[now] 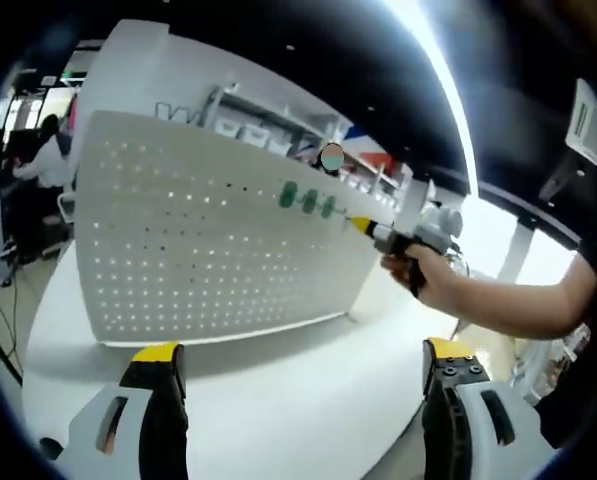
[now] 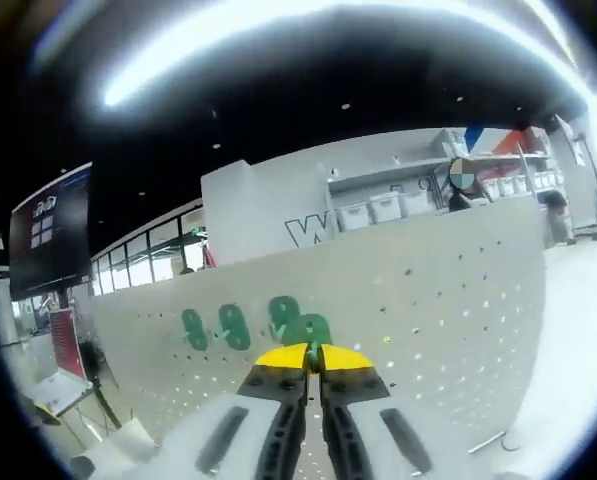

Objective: Insert the hook assembly into the mounting plate slot until the hook locks in place.

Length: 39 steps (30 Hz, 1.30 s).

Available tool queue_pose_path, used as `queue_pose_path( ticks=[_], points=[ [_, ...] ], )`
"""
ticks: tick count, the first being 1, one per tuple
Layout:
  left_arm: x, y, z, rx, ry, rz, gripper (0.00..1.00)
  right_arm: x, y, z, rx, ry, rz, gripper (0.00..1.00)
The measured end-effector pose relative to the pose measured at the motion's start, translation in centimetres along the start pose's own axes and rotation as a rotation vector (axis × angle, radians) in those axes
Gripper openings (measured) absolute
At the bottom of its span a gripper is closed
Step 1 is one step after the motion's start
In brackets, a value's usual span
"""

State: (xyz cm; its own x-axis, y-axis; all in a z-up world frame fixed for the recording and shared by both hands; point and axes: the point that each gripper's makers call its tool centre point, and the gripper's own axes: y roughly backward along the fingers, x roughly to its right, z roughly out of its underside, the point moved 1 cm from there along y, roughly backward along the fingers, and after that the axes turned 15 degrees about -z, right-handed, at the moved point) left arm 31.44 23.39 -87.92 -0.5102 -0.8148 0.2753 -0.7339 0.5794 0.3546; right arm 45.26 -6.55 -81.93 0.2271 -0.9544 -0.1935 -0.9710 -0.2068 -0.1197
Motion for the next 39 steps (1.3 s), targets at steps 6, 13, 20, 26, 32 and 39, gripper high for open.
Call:
queue_pose_path(
  ticks=[6,13,20,26,32,39],
  points=[
    [-0.1,-0.3,-0.1,-0.005,-0.002,0.002,1.0,1.3,-0.8,-0.4,0.019,0.006,0.024,0.0],
    [-1.0,-0.8,-0.1,-0.021,0.007,-0.022,0.98,2.3,-1.1,-1.5,0.058,0.022,0.037,0.0],
    [-1.4,-1.2,-0.2,-0.023,0.017,-0.034,0.97,1.9,-1.3,-1.7,0.066,0.048,0.028,0.0],
    [-1.3,-1.4,-0.2,-0.03,0.014,-0.034,0.96,2.0,-1.5,-1.6,0.067,0.045,0.03,0.0],
    [-1.3,-1.4,-0.2,-0.029,0.015,-0.037,0.96,1.9,-1.7,-1.3,0.061,0.056,0.041,0.0],
    [-1.4,-1.0,-0.2,-0.02,0.02,-0.035,0.98,1.7,-1.6,-1.2,0.046,0.089,0.057,0.0]
  ],
)
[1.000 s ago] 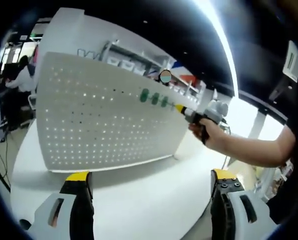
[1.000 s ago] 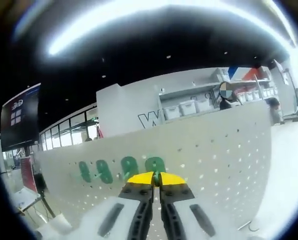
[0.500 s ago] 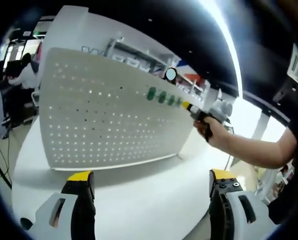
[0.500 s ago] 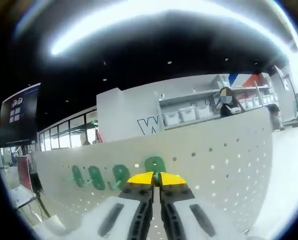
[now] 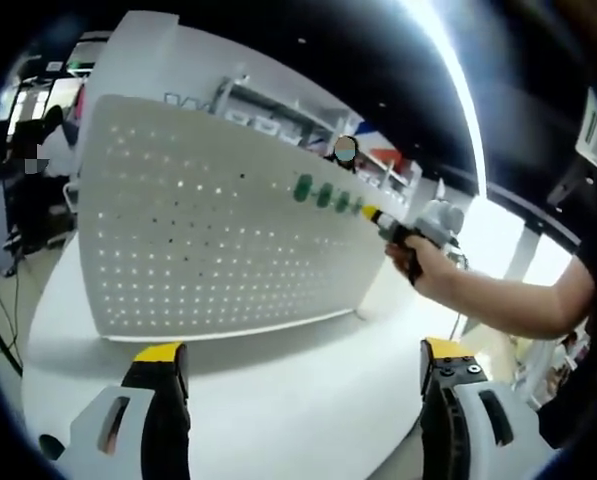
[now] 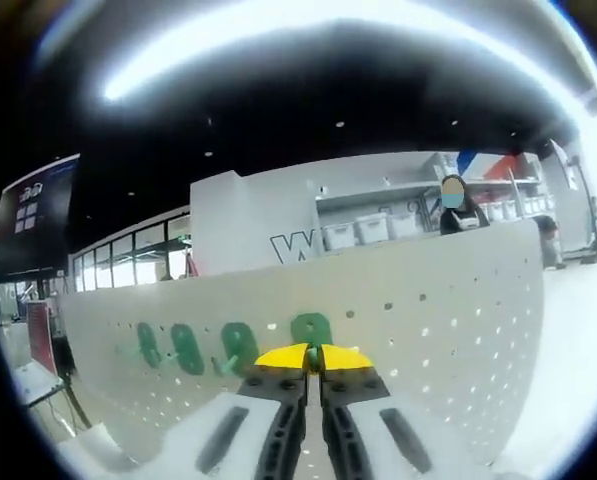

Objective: Insert the hook assembly into the mounting plate slot until the hook locks in place.

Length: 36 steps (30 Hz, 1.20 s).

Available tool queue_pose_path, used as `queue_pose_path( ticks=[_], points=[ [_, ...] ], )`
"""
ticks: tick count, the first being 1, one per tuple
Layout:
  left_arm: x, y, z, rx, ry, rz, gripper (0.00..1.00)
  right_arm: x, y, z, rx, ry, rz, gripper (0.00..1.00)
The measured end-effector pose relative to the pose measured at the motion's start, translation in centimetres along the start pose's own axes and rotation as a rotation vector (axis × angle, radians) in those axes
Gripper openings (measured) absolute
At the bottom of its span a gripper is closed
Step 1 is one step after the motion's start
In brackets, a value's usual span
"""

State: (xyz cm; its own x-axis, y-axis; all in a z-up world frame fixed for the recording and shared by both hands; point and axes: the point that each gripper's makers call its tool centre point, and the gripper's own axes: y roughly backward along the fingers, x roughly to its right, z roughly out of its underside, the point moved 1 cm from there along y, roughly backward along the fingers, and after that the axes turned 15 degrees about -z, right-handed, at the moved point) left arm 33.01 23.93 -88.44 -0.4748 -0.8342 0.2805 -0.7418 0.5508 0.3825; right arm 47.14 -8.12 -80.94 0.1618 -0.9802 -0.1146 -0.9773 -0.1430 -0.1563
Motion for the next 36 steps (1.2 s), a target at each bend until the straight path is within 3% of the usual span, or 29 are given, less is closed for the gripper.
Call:
queue_pose_path(
  ticks=[14,19,28,34,36],
  points=[
    [0.4,0.9,0.4,0.007,-0.022,-0.003,1.0,-0.3,1.0,-0.3,-0.052,0.026,0.004,0.01],
    [0.2,1.3,0.2,0.017,-0.017,-0.006,1.0,-1.0,2.1,-1.8,-0.039,0.048,-0.004,0.02],
    [0.4,2.4,0.2,0.034,-0.022,-0.009,1.0,-2.7,4.0,-4.6,-0.003,0.096,-0.072,0.3],
    [0.1,3.3,0.4,0.039,-0.021,-0.014,1.0,-2.8,5.6,-4.7,-0.021,0.079,-0.076,0.44],
    [0.0,3.6,0.5,0.04,-0.017,-0.018,1.0,-2.7,6.2,-3.9,-0.066,0.09,-0.076,0.5]
  ],
)
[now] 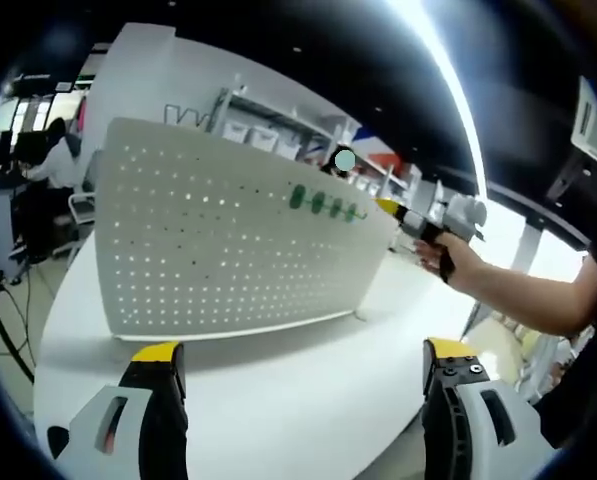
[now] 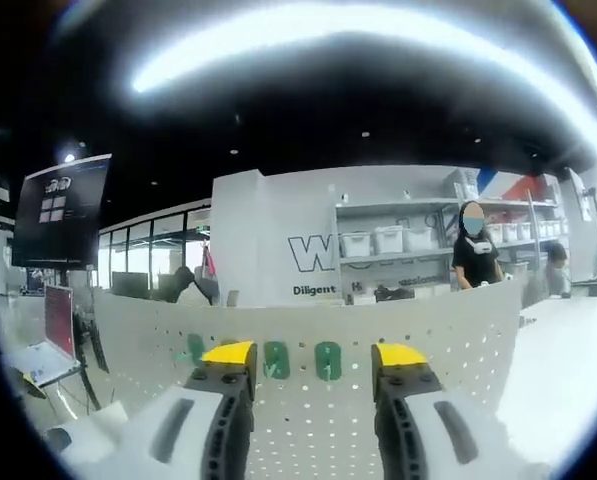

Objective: Insert the hook assembly into the mounting plate slot until the hook locks in place.

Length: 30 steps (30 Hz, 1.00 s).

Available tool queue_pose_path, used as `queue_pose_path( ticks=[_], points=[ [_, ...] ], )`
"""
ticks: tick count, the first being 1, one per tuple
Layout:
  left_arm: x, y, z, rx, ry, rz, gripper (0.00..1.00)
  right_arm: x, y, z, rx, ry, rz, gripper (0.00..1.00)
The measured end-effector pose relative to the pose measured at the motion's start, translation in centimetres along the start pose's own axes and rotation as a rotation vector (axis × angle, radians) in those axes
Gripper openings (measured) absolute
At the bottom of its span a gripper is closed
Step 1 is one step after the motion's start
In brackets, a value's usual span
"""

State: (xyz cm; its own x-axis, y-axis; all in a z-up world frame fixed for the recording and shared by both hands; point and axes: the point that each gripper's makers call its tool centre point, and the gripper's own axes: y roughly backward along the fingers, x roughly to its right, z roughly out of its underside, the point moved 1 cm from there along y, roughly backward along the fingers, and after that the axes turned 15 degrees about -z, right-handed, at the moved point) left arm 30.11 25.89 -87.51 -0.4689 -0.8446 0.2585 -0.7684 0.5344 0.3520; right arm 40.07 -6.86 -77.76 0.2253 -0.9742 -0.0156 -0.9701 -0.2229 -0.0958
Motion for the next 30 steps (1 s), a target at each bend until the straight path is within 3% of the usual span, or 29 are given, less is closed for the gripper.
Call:
queue_pose_path(
  ticks=[2,6,9,12,19,23,26,30],
  points=[
    [0.0,0.3,0.2,0.0,0.002,-0.002,1.0,-0.2,0.7,1.0,-0.055,0.04,-0.002,0.52],
    [-0.1,1.0,0.7,-0.002,0.009,-0.007,1.0,-0.8,2.2,1.9,-0.073,0.02,-0.006,0.58],
    [-0.1,1.4,1.1,-0.006,0.019,-0.011,1.0,-0.5,3.7,3.5,-0.162,0.1,0.037,0.64],
    [-0.2,1.8,1.5,-0.015,0.018,-0.015,1.0,-0.6,4.8,5.2,-0.189,0.06,0.02,0.65],
    [-0.2,2.5,1.6,-0.015,0.012,-0.021,1.0,-1.6,8.0,7.3,-0.225,0.022,0.022,0.75],
    [0.0,2.7,1.7,-0.014,0.011,-0.021,1.0,-2.0,10.2,8.6,-0.294,0.072,0.033,0.78],
    [0.1,2.8,1.9,-0.016,0.008,-0.019,1.0,-1.8,11.7,9.5,-0.301,0.009,0.048,0.85],
    [0.2,3.0,2.3,-0.019,0.011,-0.02,1.0,-2.1,13.6,10.4,-0.328,0.003,0.054,0.9]
  ],
)
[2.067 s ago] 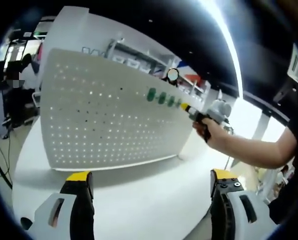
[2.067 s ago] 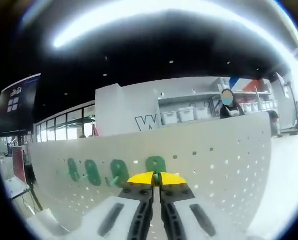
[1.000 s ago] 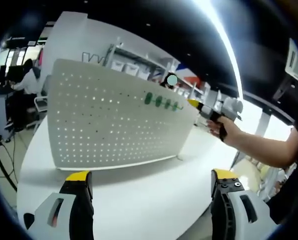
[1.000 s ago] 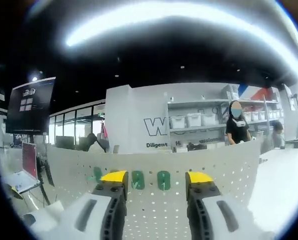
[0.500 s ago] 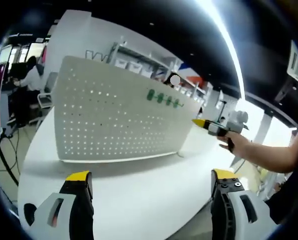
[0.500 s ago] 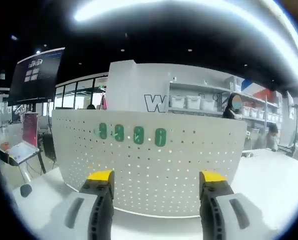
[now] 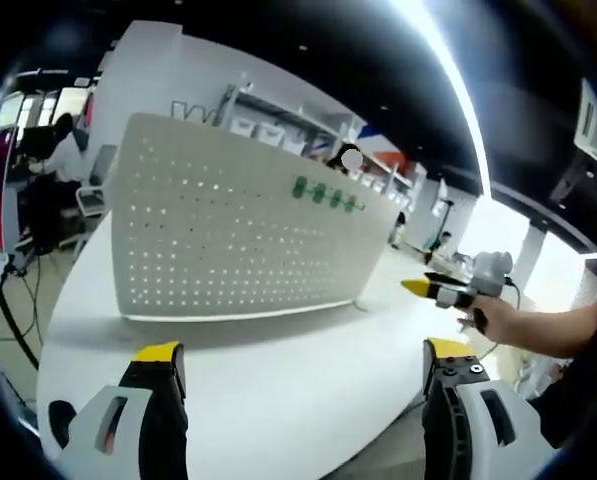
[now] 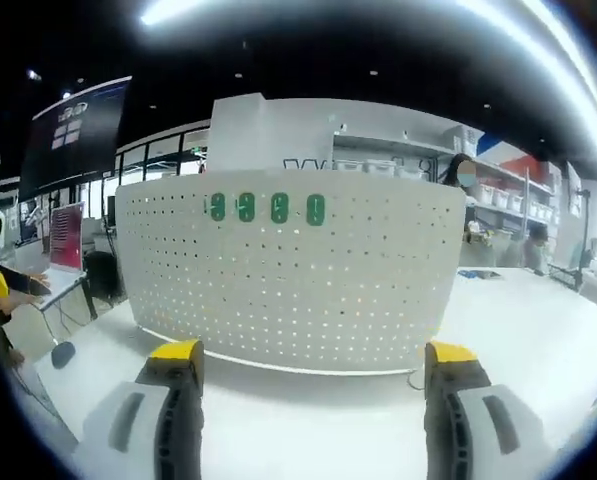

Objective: Insert the hook assembly into the mounting plate slot until the hook locks in place.

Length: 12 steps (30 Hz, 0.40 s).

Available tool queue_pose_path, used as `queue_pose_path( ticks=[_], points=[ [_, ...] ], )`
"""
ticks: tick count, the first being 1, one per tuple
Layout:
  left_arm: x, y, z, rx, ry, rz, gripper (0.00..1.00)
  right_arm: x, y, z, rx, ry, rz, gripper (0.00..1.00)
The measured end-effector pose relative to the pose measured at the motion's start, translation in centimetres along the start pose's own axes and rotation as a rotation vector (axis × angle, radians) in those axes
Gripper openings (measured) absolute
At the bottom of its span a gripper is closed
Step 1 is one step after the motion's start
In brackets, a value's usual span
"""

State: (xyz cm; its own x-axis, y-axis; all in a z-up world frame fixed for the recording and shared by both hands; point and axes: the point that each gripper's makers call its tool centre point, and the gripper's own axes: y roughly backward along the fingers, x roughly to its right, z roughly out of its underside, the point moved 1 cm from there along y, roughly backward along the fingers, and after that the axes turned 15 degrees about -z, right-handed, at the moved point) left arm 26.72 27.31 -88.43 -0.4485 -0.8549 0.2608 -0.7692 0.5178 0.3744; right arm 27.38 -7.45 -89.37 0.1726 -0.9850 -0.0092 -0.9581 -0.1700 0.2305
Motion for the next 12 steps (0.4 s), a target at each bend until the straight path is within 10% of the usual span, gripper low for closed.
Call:
queue_pose_path(
  ticks=[12],
  points=[
    [-0.3,0.9,0.3,0.0,-0.007,-0.011,1.0,-0.6,3.7,2.9,-0.064,-0.03,0.031,0.96]
  ],
)
